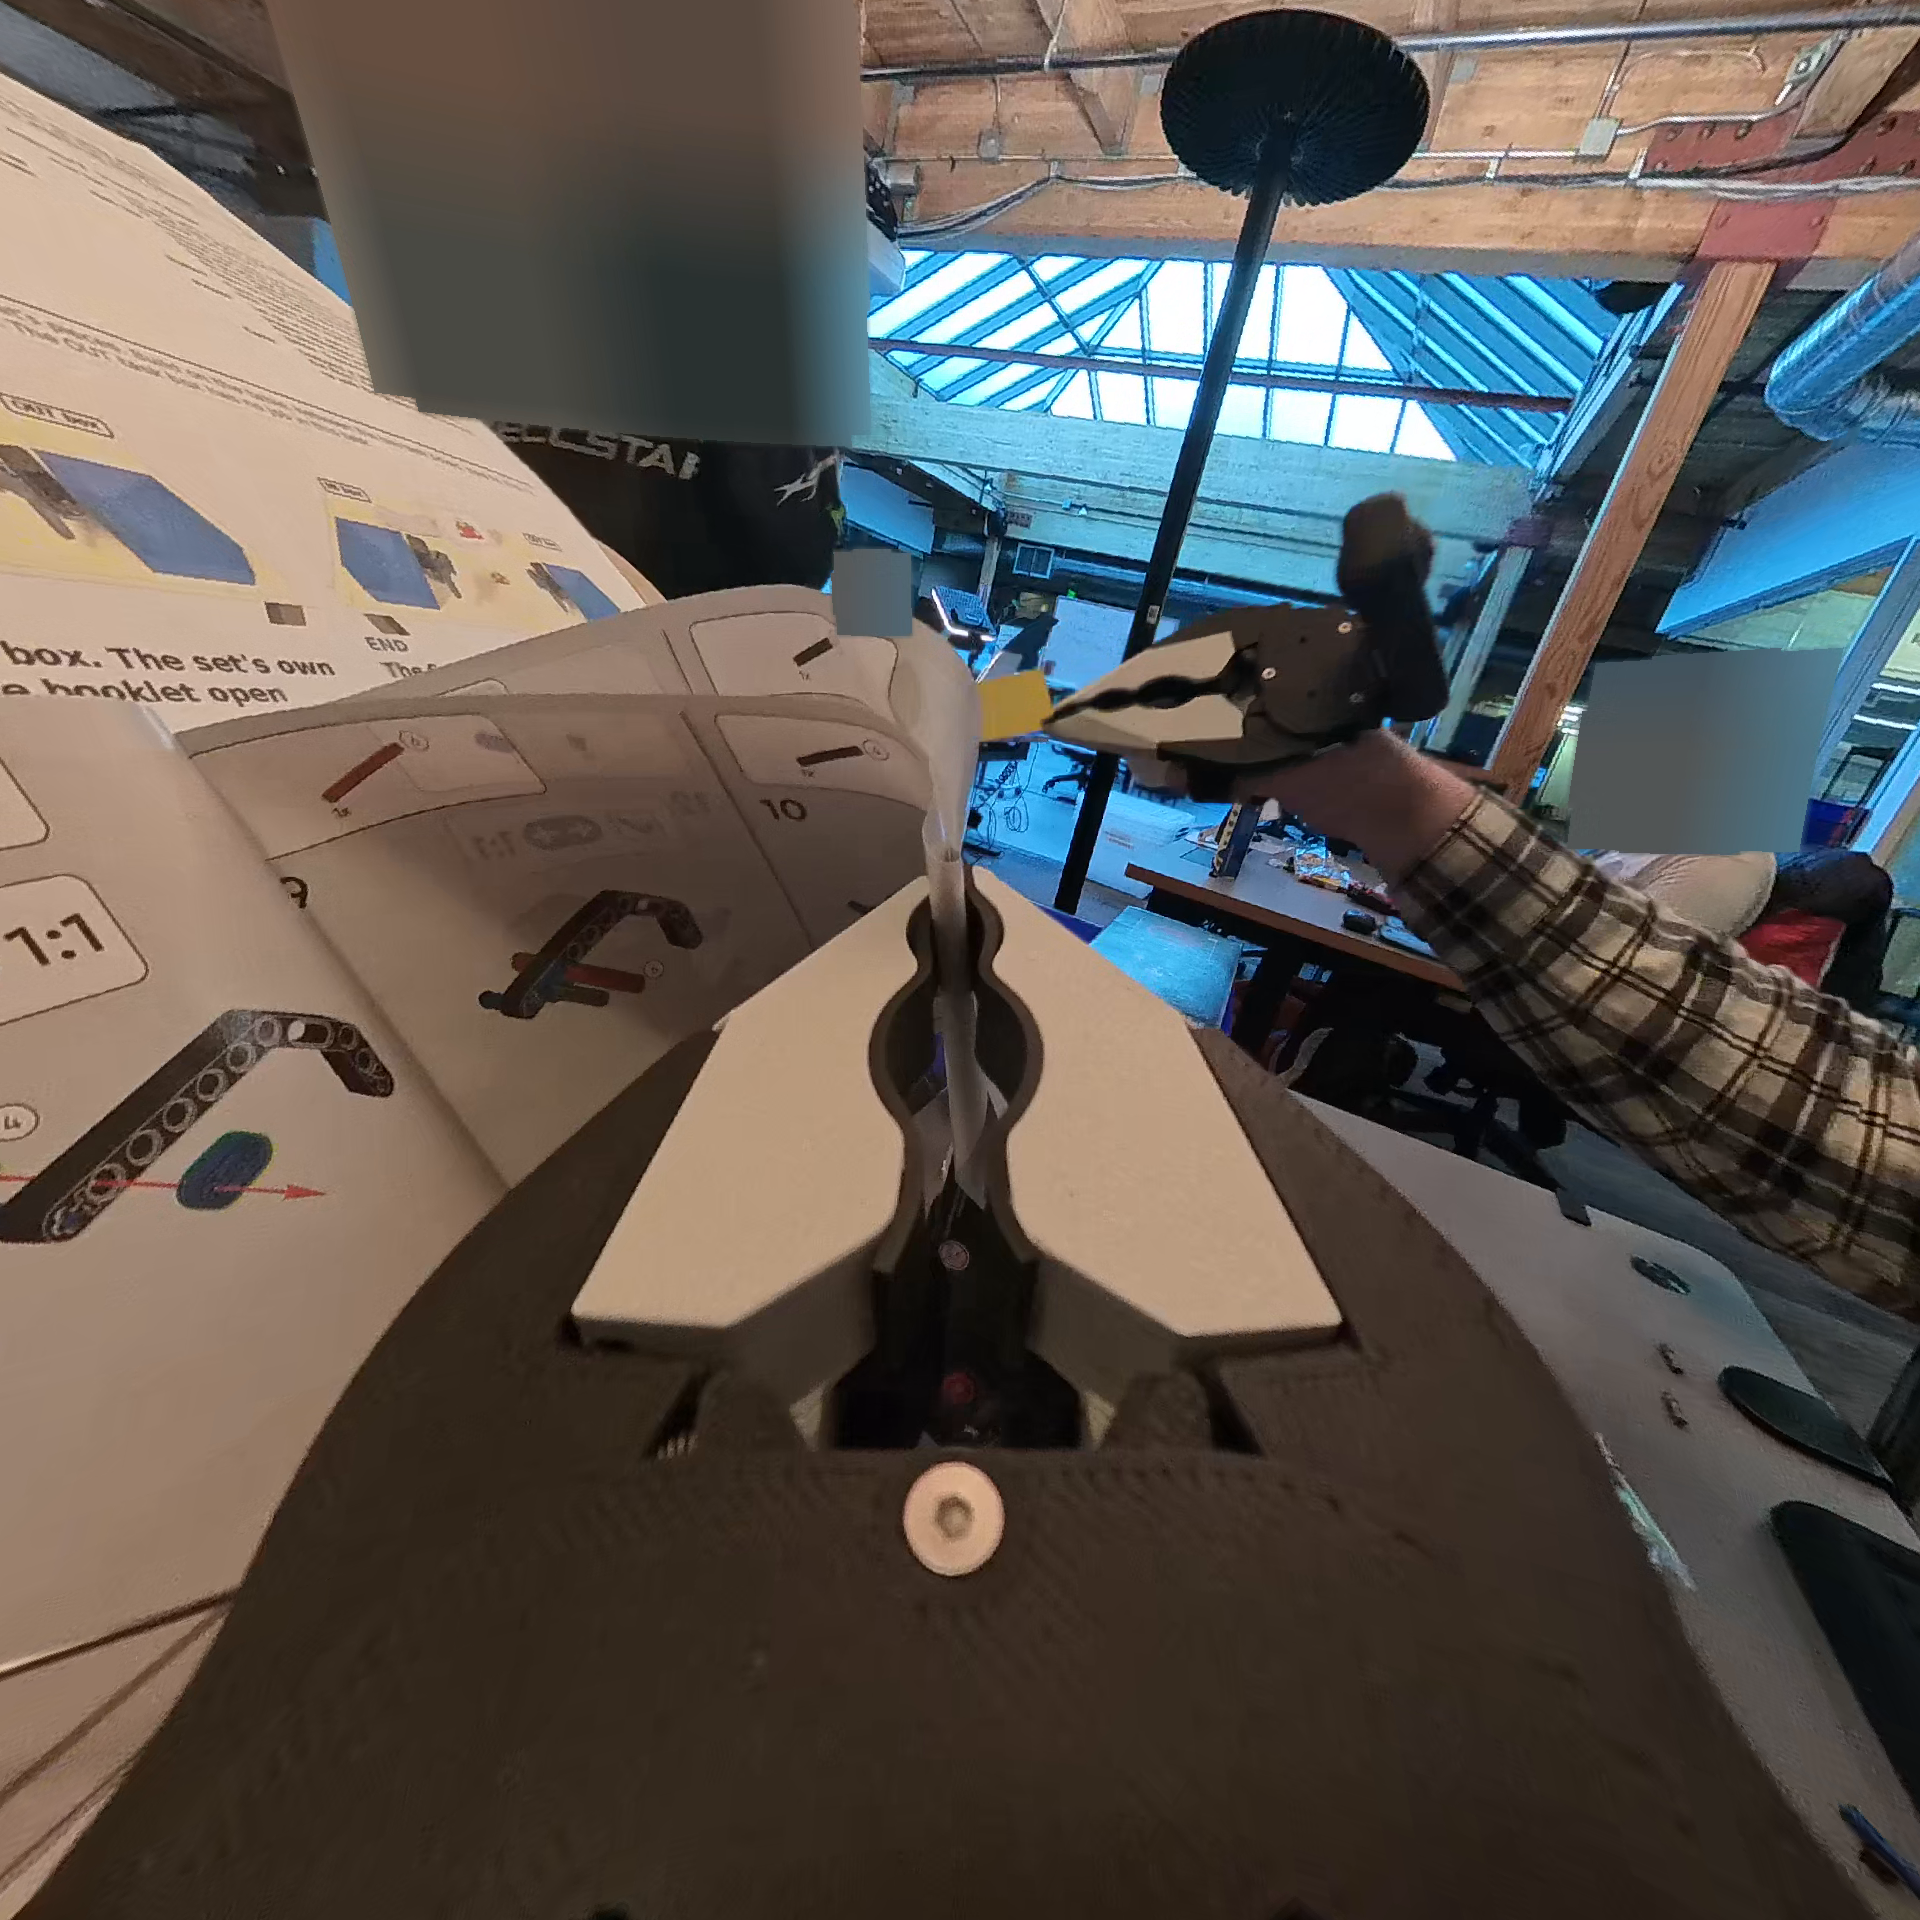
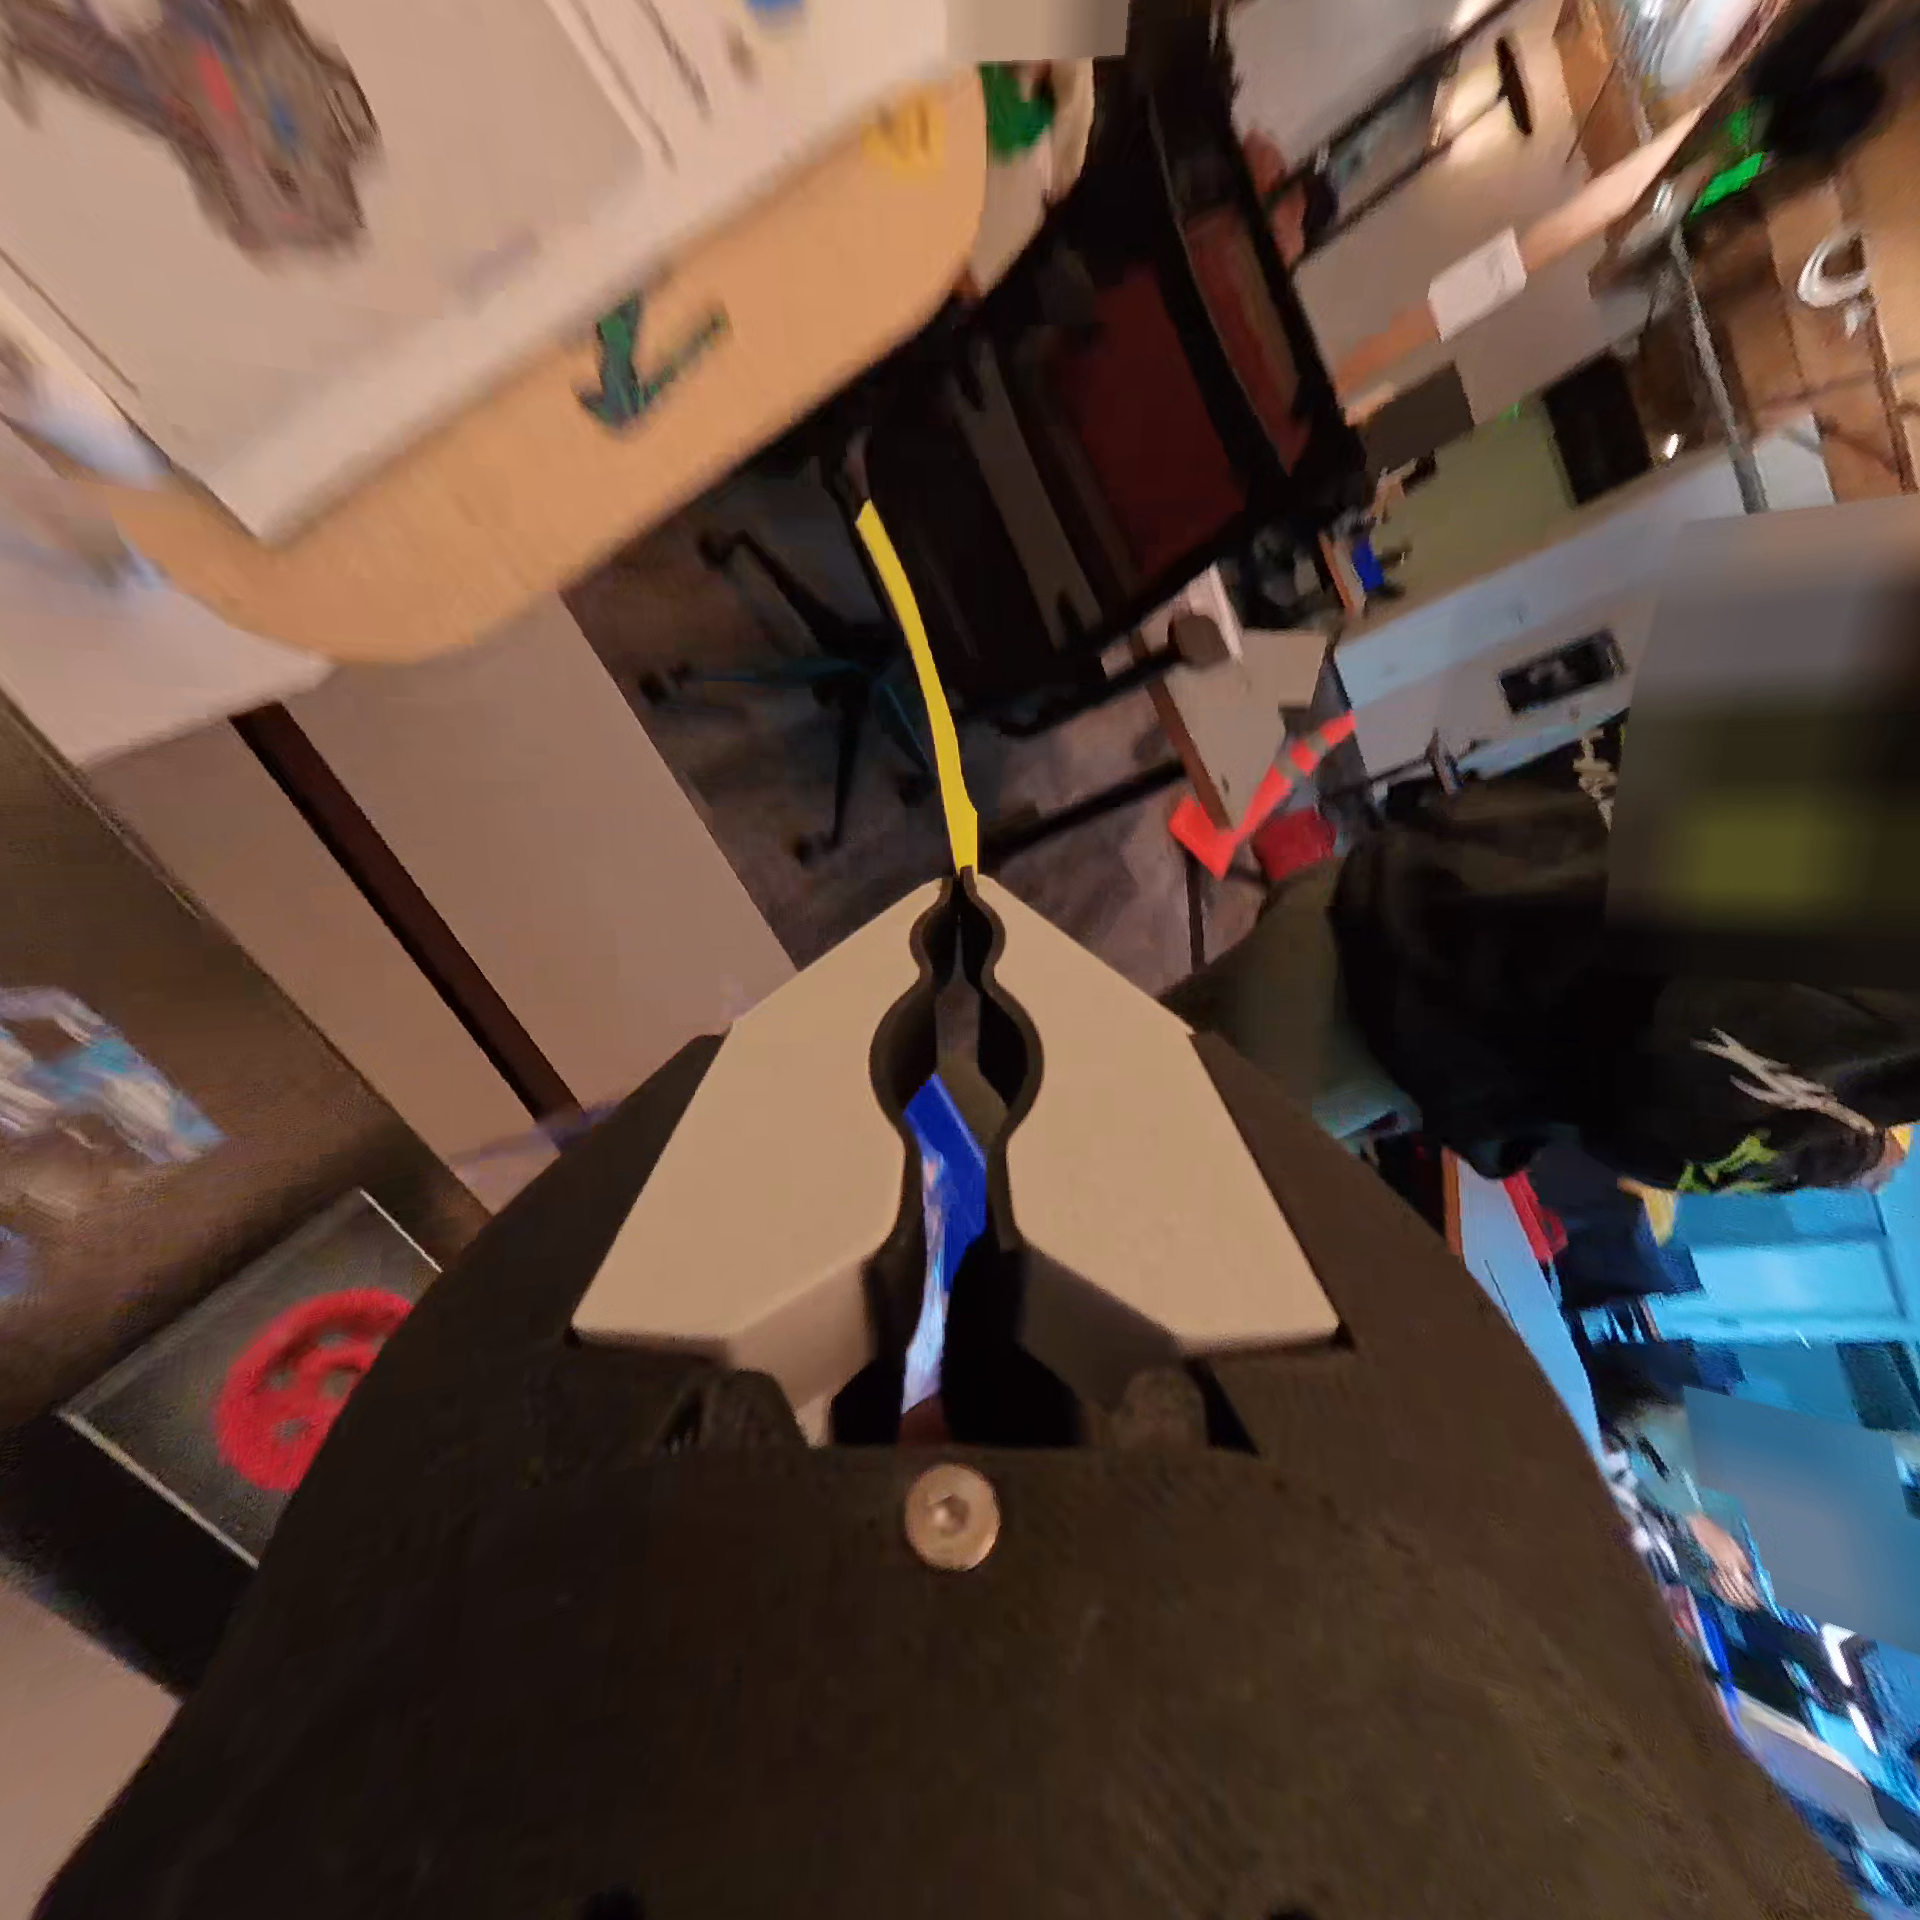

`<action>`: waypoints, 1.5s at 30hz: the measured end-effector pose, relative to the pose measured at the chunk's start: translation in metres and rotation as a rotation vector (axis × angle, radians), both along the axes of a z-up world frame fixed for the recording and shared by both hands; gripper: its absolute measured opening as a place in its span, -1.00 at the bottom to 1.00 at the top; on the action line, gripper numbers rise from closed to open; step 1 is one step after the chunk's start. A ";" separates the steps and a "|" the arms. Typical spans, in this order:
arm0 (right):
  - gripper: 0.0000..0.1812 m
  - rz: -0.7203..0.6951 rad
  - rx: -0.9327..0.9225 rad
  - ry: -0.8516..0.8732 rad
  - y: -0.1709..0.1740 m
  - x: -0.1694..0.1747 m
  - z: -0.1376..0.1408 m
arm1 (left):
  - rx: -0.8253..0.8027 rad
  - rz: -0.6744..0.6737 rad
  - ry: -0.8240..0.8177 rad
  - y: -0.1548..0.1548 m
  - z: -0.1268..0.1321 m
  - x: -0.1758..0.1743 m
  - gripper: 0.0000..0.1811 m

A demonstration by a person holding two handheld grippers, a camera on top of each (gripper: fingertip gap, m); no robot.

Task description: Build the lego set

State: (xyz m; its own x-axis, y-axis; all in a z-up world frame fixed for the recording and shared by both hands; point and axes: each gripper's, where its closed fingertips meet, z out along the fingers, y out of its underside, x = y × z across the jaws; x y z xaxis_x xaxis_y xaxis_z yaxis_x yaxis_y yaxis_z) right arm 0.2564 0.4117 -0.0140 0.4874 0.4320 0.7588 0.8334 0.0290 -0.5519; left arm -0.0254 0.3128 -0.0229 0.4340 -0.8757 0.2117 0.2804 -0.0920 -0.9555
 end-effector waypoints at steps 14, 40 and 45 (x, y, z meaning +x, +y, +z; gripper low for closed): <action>-1.00 -0.295 -0.167 -0.207 0.029 0.151 -0.124 | -0.010 0.009 0.028 0.003 -0.008 0.001 -1.00; -0.50 -0.075 -0.173 0.066 -0.032 0.055 -0.036 | -0.013 -0.003 0.003 0.003 -0.004 0.003 -1.00; -0.52 0.305 -0.095 0.183 -0.077 -0.106 -0.002 | -0.013 -0.001 -0.001 0.002 -0.003 0.006 -1.00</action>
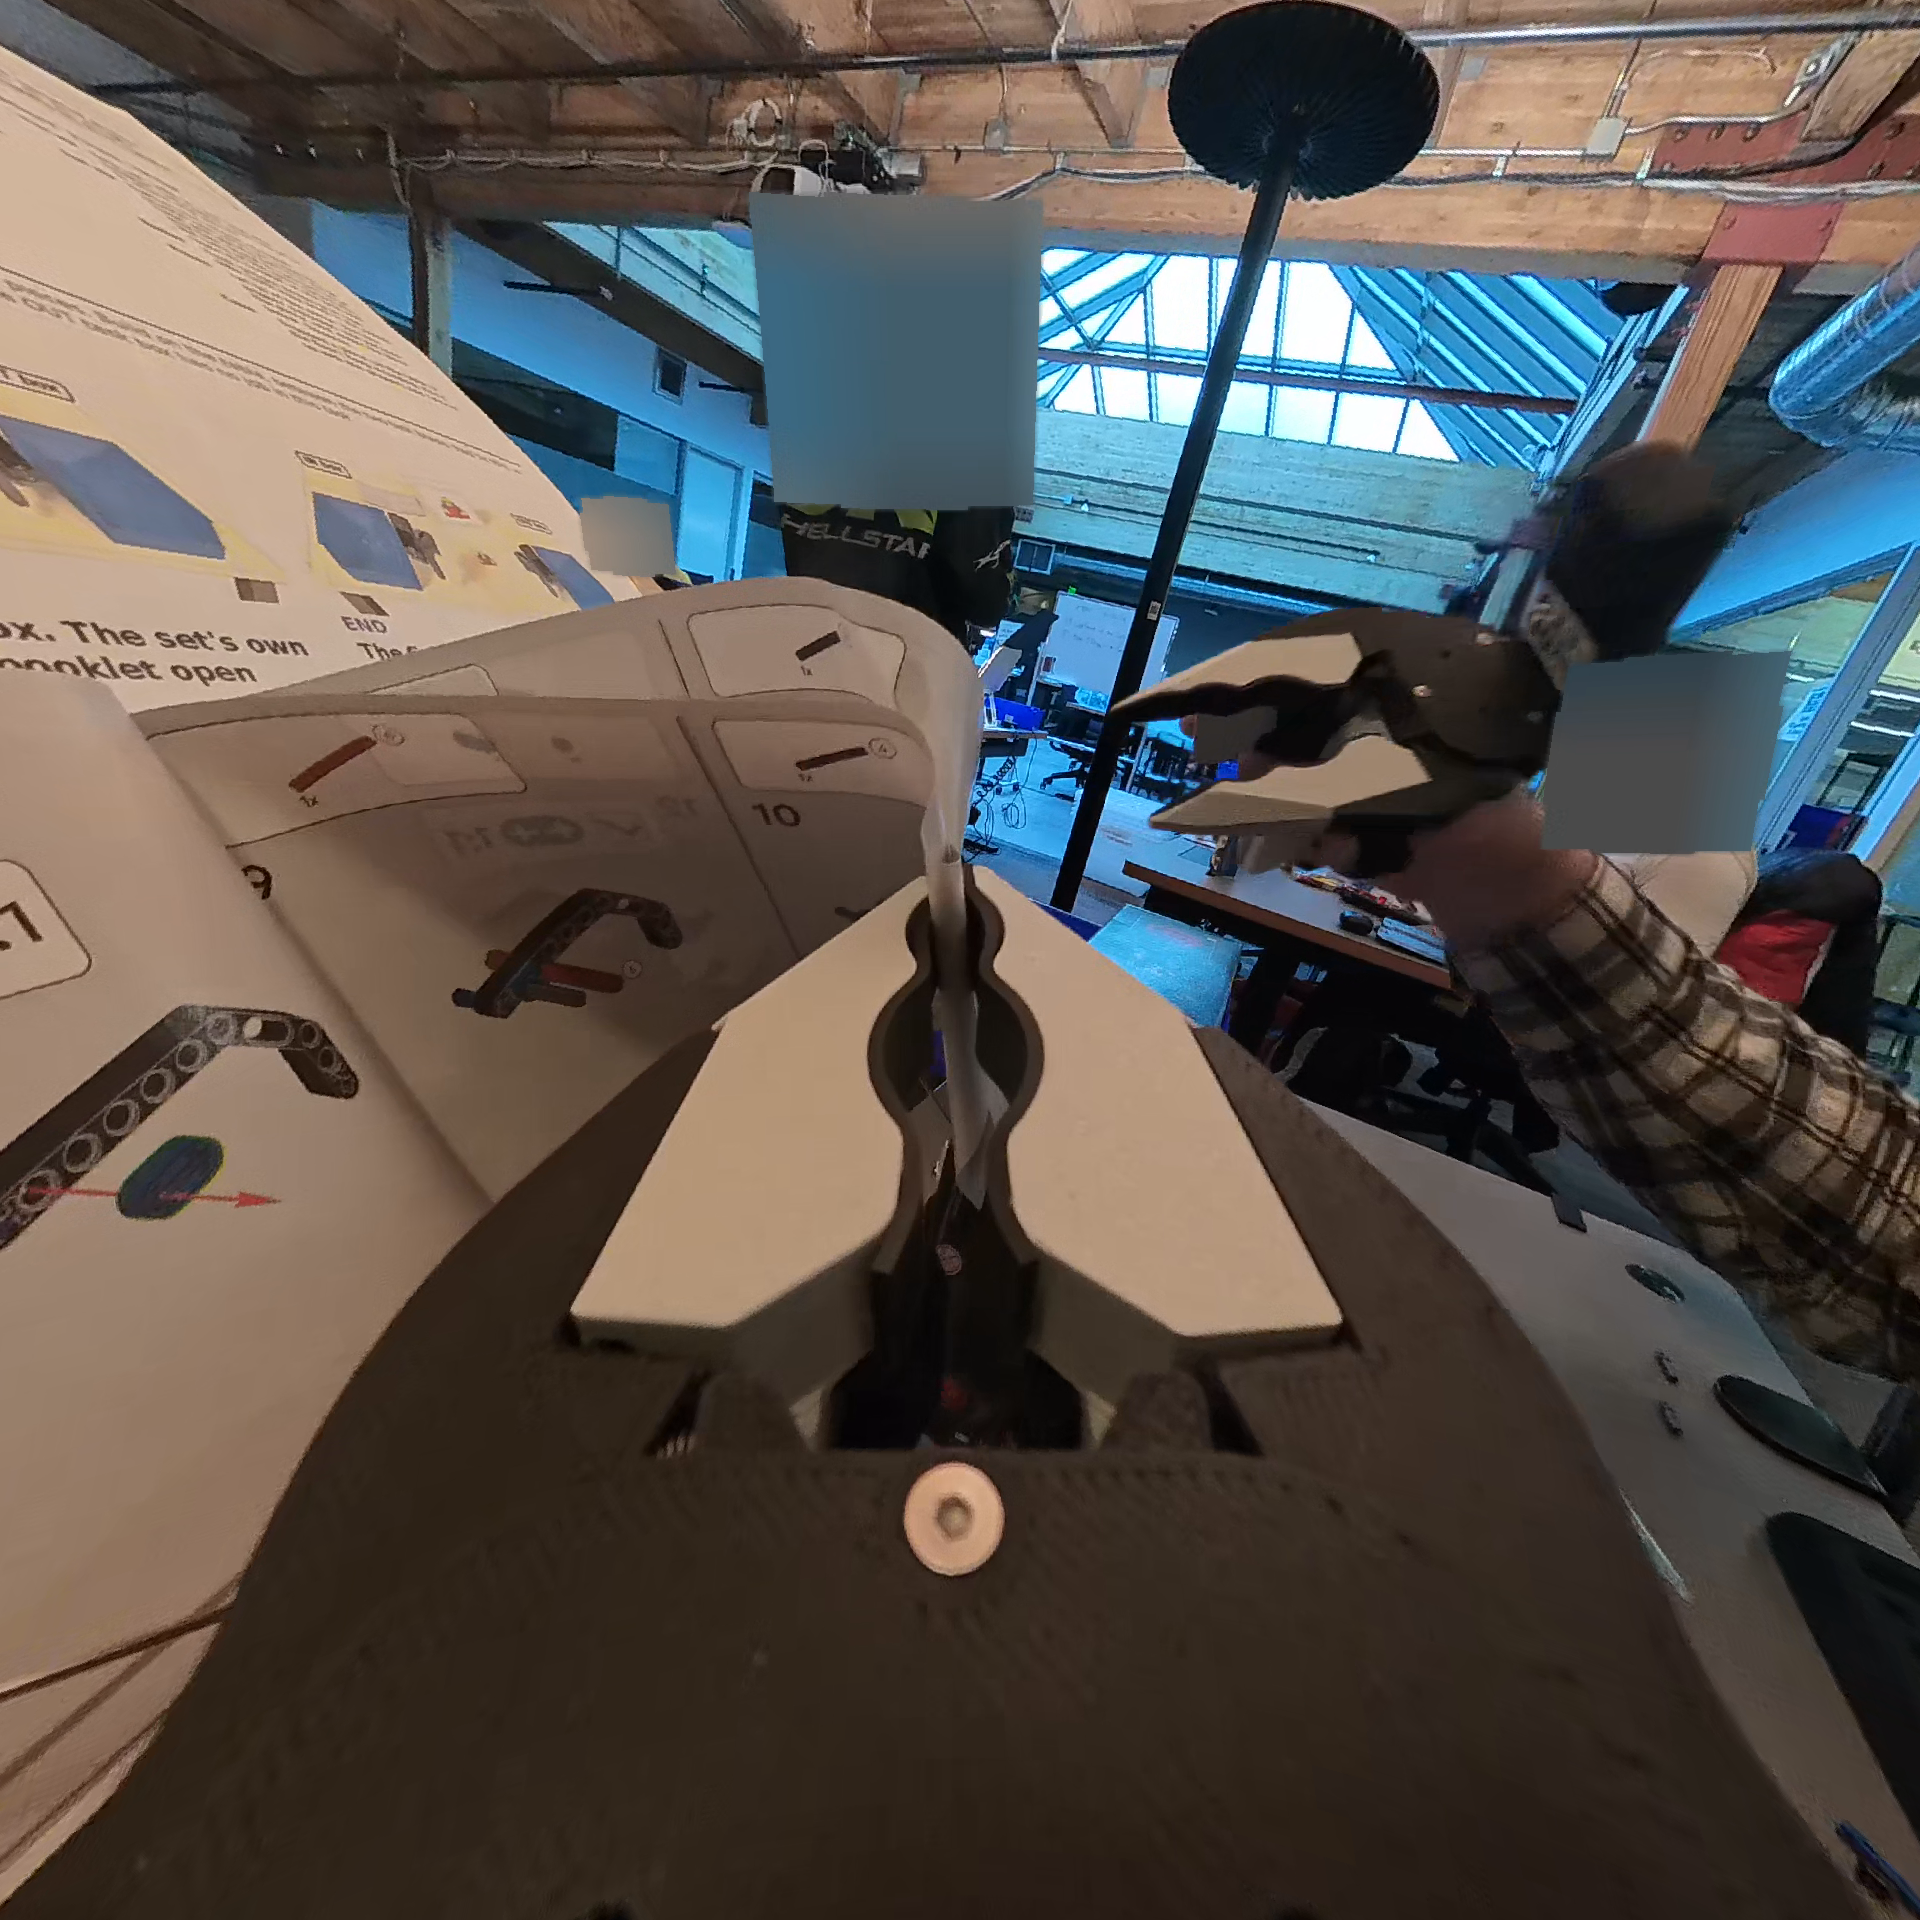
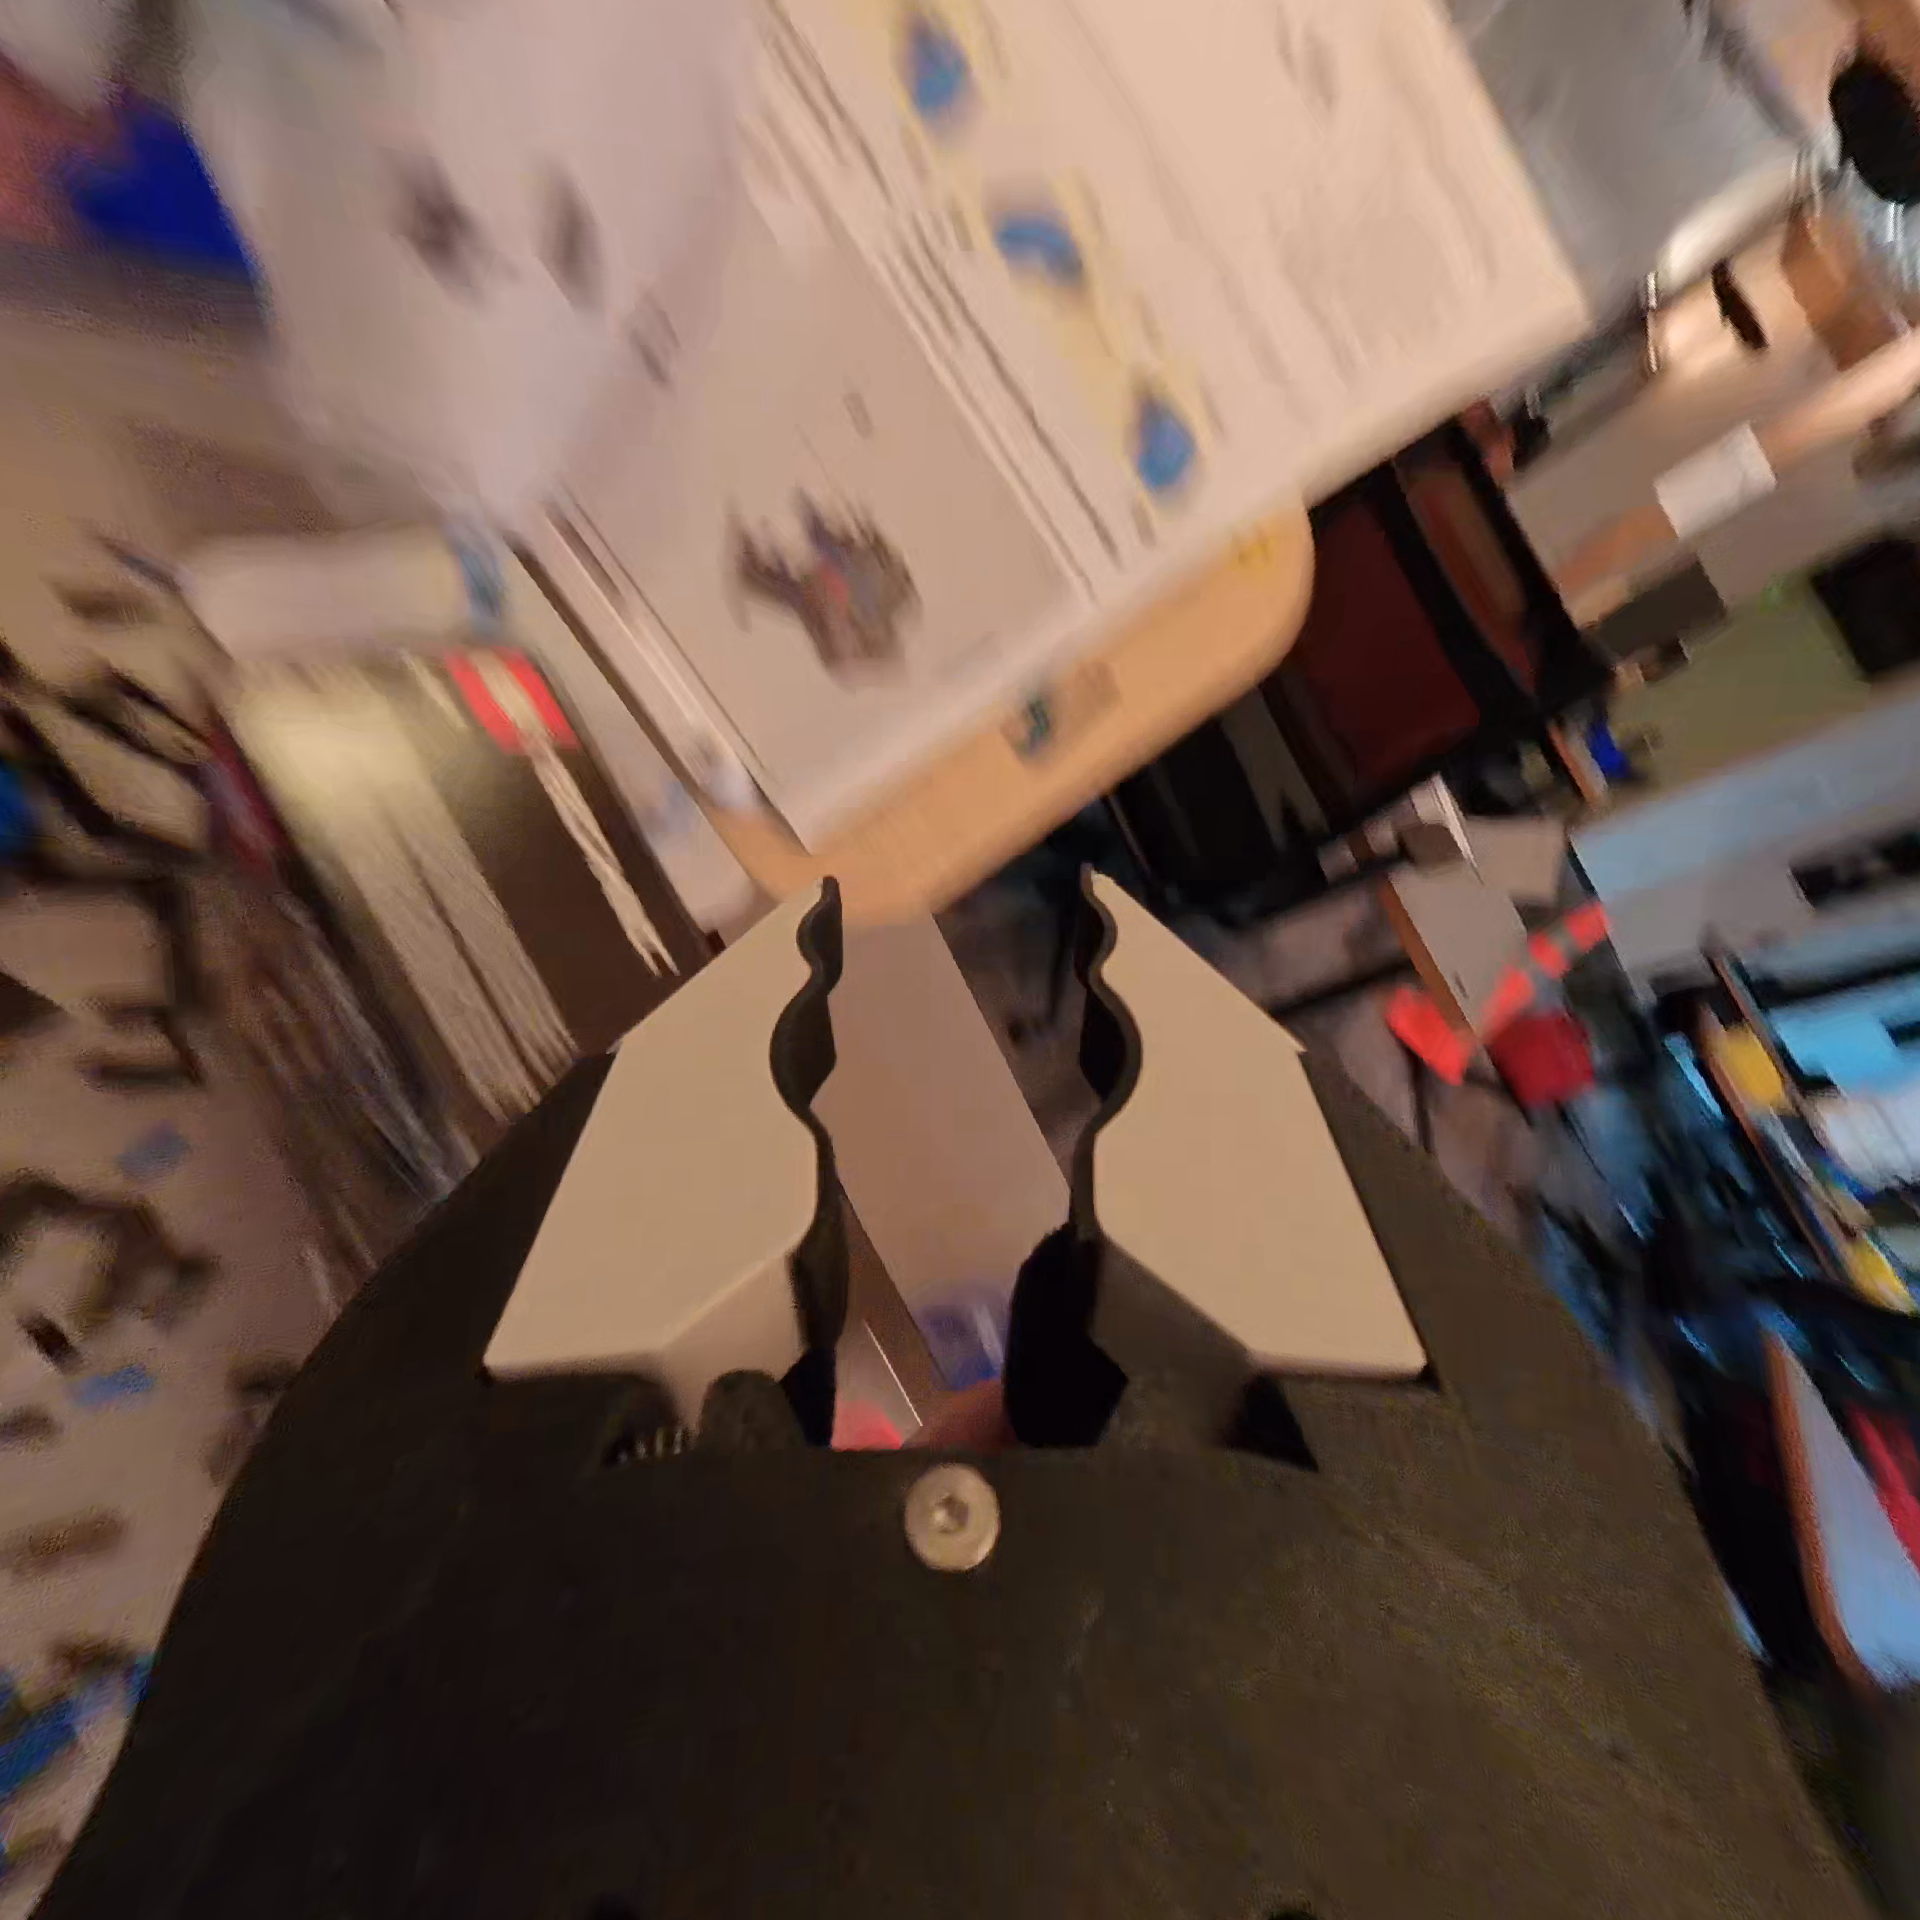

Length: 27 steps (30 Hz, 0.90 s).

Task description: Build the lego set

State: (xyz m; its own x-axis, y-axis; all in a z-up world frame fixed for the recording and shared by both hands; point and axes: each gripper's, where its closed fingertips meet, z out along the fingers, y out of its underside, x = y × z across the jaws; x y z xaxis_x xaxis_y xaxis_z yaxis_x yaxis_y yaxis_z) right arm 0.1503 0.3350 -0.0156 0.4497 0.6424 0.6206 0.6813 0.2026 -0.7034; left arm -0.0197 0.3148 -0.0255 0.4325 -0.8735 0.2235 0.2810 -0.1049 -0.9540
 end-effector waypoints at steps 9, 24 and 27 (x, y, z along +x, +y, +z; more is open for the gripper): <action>-0.50 0.308 -0.229 0.362 -0.019 -0.160 0.014 | 0.016 0.017 0.066 -0.001 -0.006 0.005 -1.00; -1.00 0.034 -0.136 0.215 0.055 -0.106 0.015 | -0.004 0.051 0.226 -0.001 -0.011 -0.045 -1.00; -0.97 -0.179 -0.025 0.117 0.087 -0.069 0.009 | -0.008 0.098 0.257 0.002 0.002 -0.081 -1.00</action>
